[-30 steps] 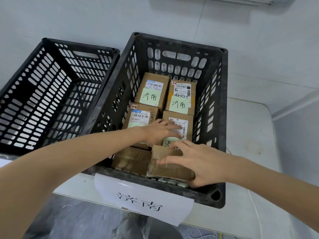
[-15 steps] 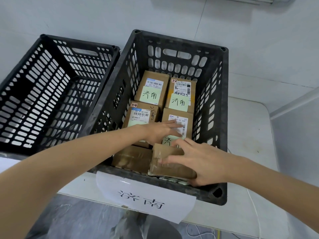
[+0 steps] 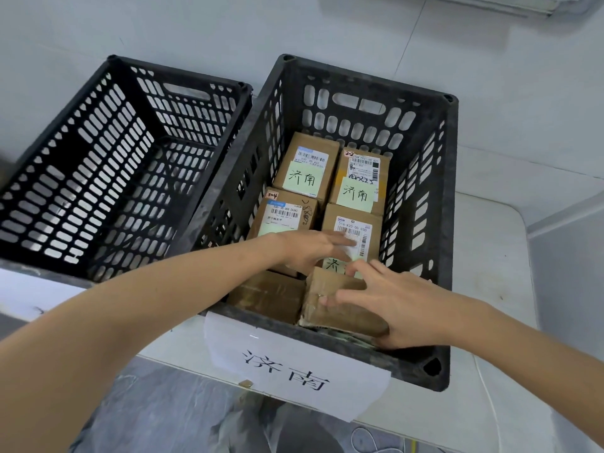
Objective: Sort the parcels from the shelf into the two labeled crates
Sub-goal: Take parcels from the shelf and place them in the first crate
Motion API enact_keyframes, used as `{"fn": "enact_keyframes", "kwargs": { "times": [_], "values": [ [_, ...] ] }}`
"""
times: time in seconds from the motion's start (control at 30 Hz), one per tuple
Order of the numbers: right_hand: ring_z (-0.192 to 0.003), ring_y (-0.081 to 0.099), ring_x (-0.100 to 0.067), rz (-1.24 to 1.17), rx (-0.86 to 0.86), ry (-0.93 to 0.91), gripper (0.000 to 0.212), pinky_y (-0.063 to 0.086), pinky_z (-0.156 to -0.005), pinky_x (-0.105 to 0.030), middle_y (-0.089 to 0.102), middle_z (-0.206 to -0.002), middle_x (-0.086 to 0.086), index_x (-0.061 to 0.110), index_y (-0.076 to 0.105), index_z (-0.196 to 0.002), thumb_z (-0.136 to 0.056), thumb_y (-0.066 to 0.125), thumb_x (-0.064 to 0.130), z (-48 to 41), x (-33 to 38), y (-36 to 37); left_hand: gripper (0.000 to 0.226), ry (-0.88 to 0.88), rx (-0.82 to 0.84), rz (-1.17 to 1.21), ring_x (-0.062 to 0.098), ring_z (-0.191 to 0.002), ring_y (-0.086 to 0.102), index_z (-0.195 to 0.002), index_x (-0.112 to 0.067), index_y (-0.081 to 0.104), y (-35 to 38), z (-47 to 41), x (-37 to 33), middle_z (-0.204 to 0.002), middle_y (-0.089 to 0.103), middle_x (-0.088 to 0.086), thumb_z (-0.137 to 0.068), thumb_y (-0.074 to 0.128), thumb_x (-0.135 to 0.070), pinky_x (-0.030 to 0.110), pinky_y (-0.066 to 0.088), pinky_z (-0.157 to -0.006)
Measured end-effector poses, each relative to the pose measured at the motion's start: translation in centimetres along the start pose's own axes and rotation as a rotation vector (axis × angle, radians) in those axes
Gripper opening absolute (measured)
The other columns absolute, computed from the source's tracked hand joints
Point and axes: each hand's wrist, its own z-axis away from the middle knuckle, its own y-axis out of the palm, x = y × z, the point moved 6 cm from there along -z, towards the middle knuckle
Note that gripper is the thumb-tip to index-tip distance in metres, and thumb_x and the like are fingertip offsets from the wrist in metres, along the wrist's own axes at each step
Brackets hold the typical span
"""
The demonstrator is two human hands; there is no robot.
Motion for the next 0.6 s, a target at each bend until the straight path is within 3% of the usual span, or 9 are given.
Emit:
{"fn": "enact_keyframes", "kwargs": {
  "times": [0.13,0.33,0.5,0.6],
  "values": [
    [-0.114,0.034,-0.017,-0.004,-0.013,0.024,0.082,0.036,-0.065,-0.023,0.019,-0.134,-0.001,0.053,0.014,-0.135,-0.079,0.073,0.039,0.2,-0.1,0.4,0.080,-0.102,0.061,0.052,0.016,-0.150,-0.003,-0.152,-0.027,0.027,1.5,0.4,1.0,-0.164,0.002,-0.004,-0.085,0.053,0.006,0.032,0.032,-0.109],
    [-0.111,0.031,-0.019,0.019,-0.006,0.056,0.091,0.044,-0.070,-0.030,0.018,-0.132,0.002,0.054,0.012,-0.135,-0.078,0.078,0.027,0.3,0.4,1.1,0.085,-0.091,0.100,0.064,0.021,-0.150,-0.008,-0.155,-0.021,0.017,2.1,-0.1,0.8,-0.164,-0.006,-0.002,-0.084,0.052,0.011,0.033,0.035,-0.110],
    [-0.099,0.022,-0.015,0.059,0.021,0.050,0.090,0.030,-0.066,-0.029,0.021,-0.131,-0.004,0.052,0.011,-0.137,-0.081,0.075,0.023,-0.4,0.5,1.6,0.086,-0.106,0.111,0.052,0.021,-0.150,-0.010,-0.156,-0.021,0.015,2.6,-0.4,0.8,-0.163,-0.011,0.000,-0.087,0.055,0.012,0.042,0.030,-0.116],
    [-0.105,0.028,-0.018,0.071,0.045,0.039,0.086,0.030,-0.066,-0.029,0.023,-0.133,-0.008,0.049,0.015,-0.139,-0.083,0.074,0.022,-0.9,0.6,2.3,0.085,-0.103,0.102,0.056,0.021,-0.149,-0.011,-0.155,-0.020,0.016,2.9,-0.6,1.0,-0.163,-0.012,0.000,-0.088,0.059,0.008,0.044,0.023,-0.119]
  ]
}}
